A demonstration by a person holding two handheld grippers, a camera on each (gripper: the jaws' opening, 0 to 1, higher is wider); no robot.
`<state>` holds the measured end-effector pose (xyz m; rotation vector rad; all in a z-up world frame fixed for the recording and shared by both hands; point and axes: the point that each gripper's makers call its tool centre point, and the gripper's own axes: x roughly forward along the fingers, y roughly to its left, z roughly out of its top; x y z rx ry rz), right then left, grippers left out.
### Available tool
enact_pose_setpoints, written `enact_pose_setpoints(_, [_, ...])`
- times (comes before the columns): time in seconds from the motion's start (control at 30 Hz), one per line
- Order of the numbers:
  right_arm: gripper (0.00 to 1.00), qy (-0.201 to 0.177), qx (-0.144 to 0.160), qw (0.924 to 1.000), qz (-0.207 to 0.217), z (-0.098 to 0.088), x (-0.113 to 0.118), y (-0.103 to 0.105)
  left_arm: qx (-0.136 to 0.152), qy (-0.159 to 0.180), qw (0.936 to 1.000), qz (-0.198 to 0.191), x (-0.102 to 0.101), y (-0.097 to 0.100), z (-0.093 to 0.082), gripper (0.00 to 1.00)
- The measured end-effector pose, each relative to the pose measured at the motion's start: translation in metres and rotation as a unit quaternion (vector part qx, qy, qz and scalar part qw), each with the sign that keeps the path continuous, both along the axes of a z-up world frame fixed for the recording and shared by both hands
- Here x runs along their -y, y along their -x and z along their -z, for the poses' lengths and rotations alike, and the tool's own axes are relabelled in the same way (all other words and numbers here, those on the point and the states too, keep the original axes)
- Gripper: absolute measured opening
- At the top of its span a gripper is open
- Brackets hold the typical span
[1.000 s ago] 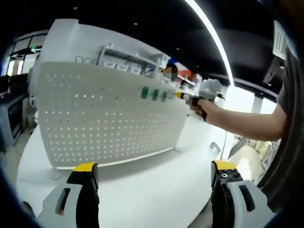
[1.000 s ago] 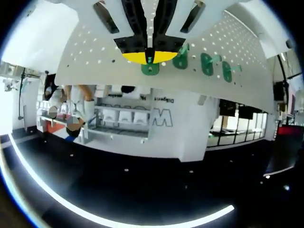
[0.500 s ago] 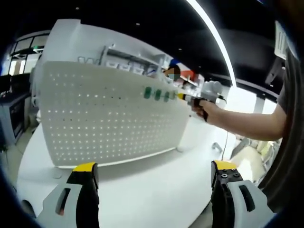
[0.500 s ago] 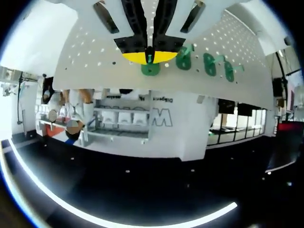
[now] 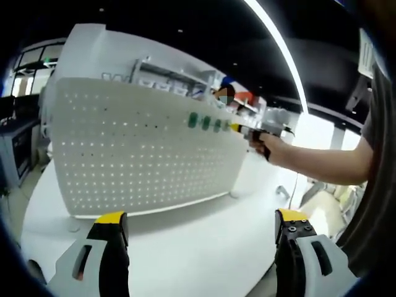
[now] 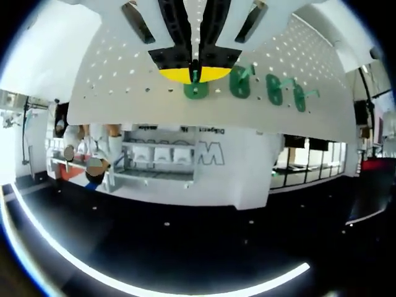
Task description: Insert the hook assembly into the mounting plate slot until the hook locks in place.
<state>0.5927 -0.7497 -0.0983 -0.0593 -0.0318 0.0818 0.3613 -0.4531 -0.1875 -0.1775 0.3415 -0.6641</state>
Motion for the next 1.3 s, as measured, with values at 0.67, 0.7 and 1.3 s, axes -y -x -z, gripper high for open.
enact_pose_setpoints(0.67, [0.00, 0.008, -0.008, 0.9999, 0.006, 0.0038, -0.0005, -0.0018, -0.002, 0.003, 1.0000, 0.000, 0.0007, 0.0004, 0.0004, 1.00])
enact_pose_setpoints(0.7, [0.00, 0.011, -0.009, 0.9999, 0.006, 0.0038, -0.0006, -0.0017, -0.002, 0.003, 1.0000, -0.001, 0.0004, 0.0004, 0.0003, 1.00])
enact_pose_setpoints(1.3, [0.02, 0.032, -0.029, 0.9990, 0.006, 0.0028, -0.0018, -0.0022, 0.002, 0.006, 0.9999, -0.008, -0.0063, -0.0008, -0.0043, 1.00])
